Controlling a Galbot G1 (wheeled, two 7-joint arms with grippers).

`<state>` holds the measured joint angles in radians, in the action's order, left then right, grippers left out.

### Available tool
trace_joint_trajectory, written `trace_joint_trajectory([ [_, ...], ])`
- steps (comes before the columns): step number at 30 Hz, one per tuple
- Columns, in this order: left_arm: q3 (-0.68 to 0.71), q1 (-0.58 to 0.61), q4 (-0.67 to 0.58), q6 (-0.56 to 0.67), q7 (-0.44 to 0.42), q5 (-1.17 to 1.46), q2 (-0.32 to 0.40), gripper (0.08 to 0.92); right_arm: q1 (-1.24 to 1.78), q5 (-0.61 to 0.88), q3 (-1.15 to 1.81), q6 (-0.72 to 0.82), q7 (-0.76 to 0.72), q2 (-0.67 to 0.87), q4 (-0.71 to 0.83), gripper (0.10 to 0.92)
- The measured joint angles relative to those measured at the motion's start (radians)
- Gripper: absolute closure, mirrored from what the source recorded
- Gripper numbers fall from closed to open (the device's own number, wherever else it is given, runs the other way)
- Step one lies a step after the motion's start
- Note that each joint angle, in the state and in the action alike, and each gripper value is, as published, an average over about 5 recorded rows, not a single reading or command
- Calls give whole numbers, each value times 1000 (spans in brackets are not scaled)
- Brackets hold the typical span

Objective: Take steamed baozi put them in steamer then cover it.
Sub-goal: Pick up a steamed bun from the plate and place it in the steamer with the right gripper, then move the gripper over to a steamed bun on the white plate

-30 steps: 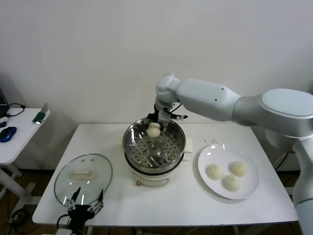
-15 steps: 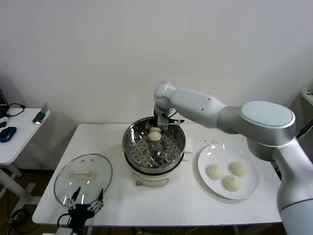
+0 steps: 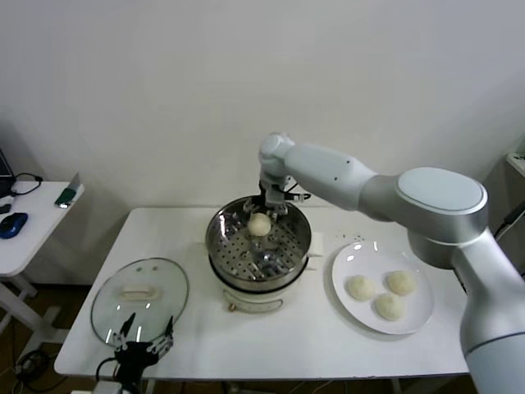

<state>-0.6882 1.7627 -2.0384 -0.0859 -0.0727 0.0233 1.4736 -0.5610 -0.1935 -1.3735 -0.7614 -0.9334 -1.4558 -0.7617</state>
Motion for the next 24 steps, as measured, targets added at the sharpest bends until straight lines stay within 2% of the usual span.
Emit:
trace_joint_trajectory([
  [5, 4, -2, -1, 0, 0, -2, 0, 177, -114, 241, -94, 74, -57, 65, -59, 202],
  [11, 10, -8, -3, -1, -1, -4, 1, 177, -248, 479, -234, 252, -91, 217, -188, 203],
  [17, 12, -12, -9, -1, -2, -3, 1, 177, -326, 618, -371, 455, -63, 405, -348, 203],
  [24, 12, -20, -4, -2, -2, -1, 1, 177, -340, 701, -464, 680, 18, 607, -541, 203],
])
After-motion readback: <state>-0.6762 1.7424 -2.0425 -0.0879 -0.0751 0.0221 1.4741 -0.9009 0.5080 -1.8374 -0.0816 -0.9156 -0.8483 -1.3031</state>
